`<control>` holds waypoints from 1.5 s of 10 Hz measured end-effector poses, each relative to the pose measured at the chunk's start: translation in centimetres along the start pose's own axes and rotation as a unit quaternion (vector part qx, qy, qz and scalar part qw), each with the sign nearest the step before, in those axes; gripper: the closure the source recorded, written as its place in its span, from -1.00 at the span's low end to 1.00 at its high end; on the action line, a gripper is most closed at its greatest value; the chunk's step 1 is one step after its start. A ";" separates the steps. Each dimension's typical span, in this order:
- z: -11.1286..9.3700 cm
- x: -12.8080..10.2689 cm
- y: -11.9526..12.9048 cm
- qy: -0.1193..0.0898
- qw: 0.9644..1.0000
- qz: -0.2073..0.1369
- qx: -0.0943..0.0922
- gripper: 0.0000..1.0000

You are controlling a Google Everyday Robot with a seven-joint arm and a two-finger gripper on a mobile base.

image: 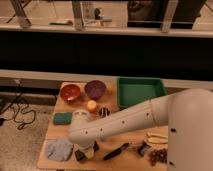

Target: Wipe table surface with eraser

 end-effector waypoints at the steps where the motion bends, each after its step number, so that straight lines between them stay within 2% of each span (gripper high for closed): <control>1: 0.0 0.0 0.0 0.000 1.000 0.000 0.000 0.64; 7: 0.1 0.0 0.0 0.000 1.000 0.000 -0.001 -0.56; 15: 0.1 0.0 0.0 0.000 1.000 0.000 -0.001 -0.60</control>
